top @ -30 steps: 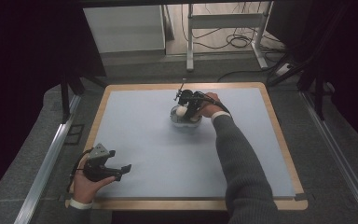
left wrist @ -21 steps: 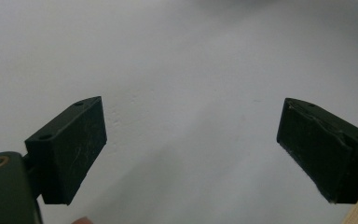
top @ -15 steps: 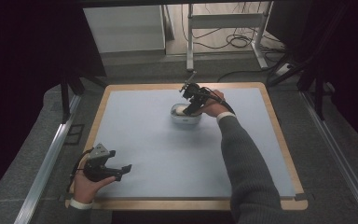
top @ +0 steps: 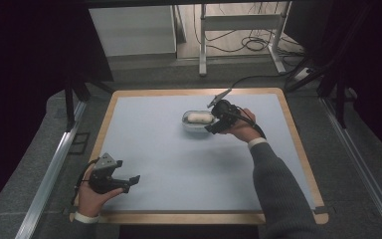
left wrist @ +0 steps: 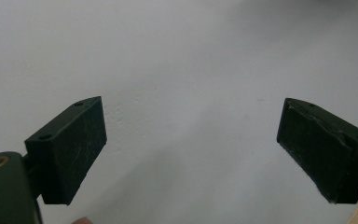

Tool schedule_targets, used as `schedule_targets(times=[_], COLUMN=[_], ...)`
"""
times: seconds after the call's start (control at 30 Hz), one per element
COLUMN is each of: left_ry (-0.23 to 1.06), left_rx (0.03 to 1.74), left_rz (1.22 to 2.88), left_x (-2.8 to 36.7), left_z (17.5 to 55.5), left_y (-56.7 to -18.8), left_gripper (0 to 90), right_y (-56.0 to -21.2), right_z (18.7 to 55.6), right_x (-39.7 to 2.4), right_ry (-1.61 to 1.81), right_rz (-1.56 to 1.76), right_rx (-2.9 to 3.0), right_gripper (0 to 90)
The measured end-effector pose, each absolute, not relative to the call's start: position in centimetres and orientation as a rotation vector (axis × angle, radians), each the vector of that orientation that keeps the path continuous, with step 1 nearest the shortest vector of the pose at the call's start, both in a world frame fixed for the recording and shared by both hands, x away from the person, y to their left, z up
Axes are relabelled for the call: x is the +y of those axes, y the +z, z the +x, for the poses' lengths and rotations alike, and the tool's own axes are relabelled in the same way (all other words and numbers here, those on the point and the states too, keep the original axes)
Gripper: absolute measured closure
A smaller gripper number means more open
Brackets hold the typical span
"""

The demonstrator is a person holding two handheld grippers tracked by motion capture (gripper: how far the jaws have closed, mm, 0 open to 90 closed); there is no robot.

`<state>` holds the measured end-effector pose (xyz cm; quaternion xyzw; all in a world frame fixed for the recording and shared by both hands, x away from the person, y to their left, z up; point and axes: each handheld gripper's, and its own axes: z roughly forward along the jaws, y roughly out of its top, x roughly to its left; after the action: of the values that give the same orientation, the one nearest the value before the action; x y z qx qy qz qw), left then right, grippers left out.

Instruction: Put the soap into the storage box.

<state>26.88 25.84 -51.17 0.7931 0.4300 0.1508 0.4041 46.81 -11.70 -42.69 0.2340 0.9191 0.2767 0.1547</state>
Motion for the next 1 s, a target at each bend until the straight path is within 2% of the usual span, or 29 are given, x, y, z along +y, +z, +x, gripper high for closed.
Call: schedule_targets(times=[0.6,1.0], left_ry=[0.383,0.382], left_rx=[1.09,1.091], left_rz=[2.016,2.013], left_x=[25.6,25.6], left_z=[27.0,27.1], left_y=[-51.3,-51.3], left_gripper=[8.6,8.6], right_y=[-47.6,-50.1], right_z=[38.8,36.2], right_x=[-19.6,-22.4], right_ry=[0.931,1.007], right_rz=[0.839,0.937], right_rx=[2.505,2.465], right_gripper=[33.1,32.6])
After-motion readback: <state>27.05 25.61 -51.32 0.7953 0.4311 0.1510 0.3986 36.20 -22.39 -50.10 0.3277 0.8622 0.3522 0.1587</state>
